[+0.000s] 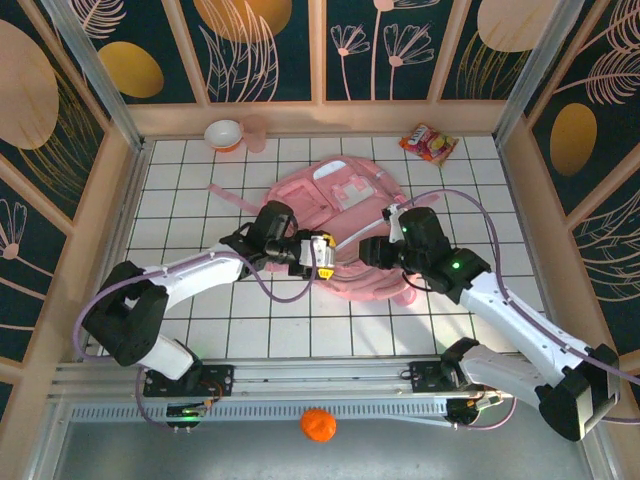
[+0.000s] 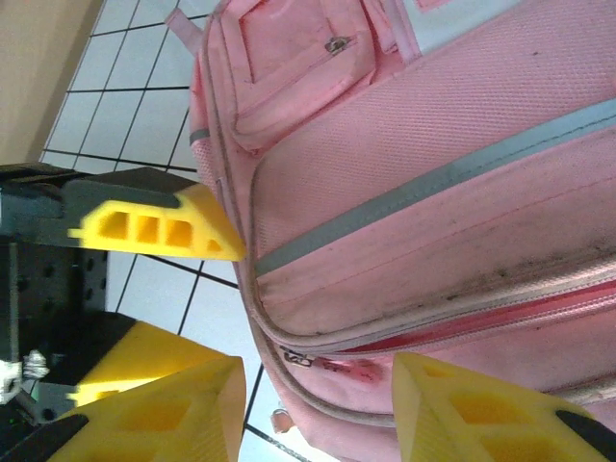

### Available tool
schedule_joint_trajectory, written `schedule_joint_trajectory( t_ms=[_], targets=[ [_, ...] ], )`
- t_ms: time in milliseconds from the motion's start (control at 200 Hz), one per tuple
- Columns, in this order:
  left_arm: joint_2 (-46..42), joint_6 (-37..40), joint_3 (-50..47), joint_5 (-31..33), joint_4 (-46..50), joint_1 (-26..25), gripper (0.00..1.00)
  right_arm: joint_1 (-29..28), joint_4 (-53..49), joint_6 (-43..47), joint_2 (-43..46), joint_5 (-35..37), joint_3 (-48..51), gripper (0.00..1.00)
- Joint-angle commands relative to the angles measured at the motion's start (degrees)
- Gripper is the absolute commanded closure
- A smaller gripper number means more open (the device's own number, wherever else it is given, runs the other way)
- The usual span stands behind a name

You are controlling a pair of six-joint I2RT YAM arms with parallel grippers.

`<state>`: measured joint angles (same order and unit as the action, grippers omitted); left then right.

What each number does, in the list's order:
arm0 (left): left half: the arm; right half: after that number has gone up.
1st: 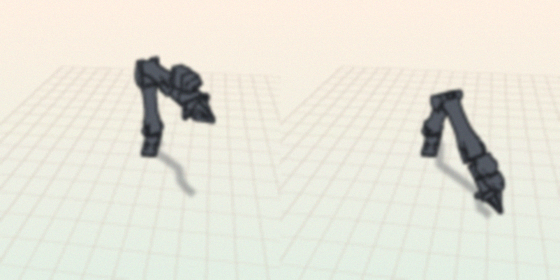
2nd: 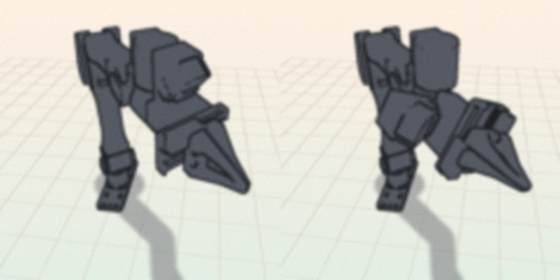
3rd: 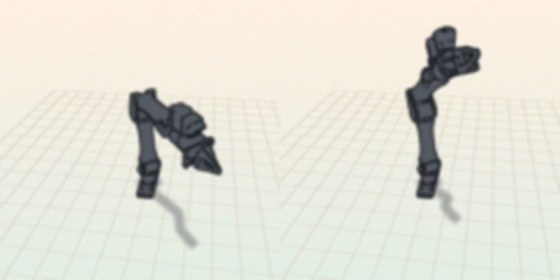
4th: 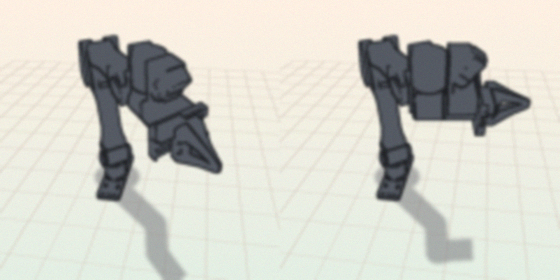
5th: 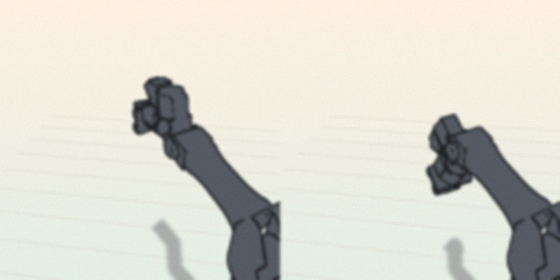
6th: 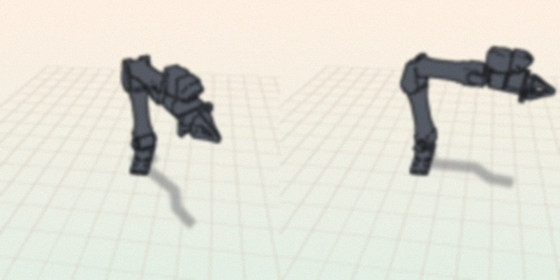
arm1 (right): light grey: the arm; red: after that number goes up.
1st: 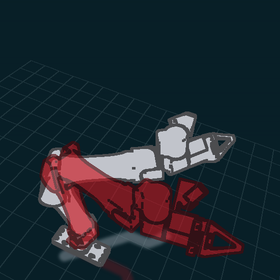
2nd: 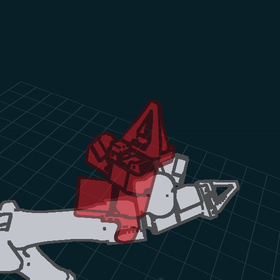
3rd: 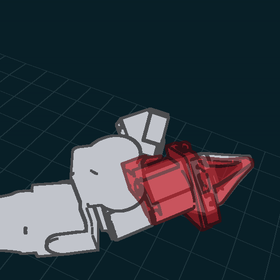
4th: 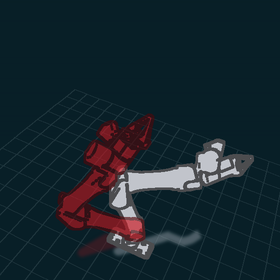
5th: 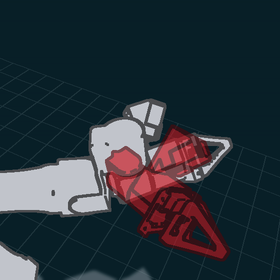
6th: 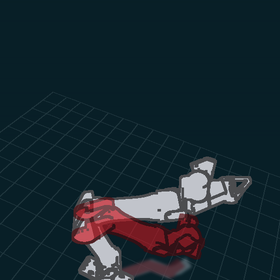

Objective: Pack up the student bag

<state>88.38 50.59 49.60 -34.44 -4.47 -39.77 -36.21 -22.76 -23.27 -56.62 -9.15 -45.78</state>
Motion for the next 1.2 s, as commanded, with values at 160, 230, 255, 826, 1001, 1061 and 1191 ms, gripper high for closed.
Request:
schedule_joint_trajectory(
  t_ms=[160, 230, 255, 826, 1001, 1061, 1191],
  targets=[
    [2.06, -4.87, -0.96, 4.51, -10.78, -0.66, 0.79, 0.51, 0.19, -0.48, 2.56, 0.12, 2.08, 0.56],
    [1.13, -6.10, -0.18, 1.21, -8.80, -0.66, 0.99, -0.01, -0.64, -0.16, 2.57, 1.35, 2.51, 0.56],
    [0.80, -6.65, 0.03, -0.16, -8.19, -0.66, 1.00, -0.32, -0.78, 0.02, 2.46, 1.84, 2.89, 0.56],
    [1.70, -14.64, 5.05, -7.80, -3.56, 0.17, 1.00, -3.77, 4.58, 6.98, -6.25, 1.91, 3.84, 0.53],
    [1.75, -14.63, 5.70, -9.50, -2.72, 0.24, 1.00, -3.96, 6.95, 7.90, -9.14, 3.75, 3.09, 0.55],
    [1.55, -14.98, 5.74, -10.03, -2.78, 0.16, 1.00, -4.16, 7.46, 8.13, -10.74, 5.16, 2.46, 0.66],
    [1.09, -14.47, 5.01, -8.20, -2.59, 0.48, 1.00, -4.22, 6.18, 8.50, -11.43, 8.66, 1.49, 0.94]
  ],
)
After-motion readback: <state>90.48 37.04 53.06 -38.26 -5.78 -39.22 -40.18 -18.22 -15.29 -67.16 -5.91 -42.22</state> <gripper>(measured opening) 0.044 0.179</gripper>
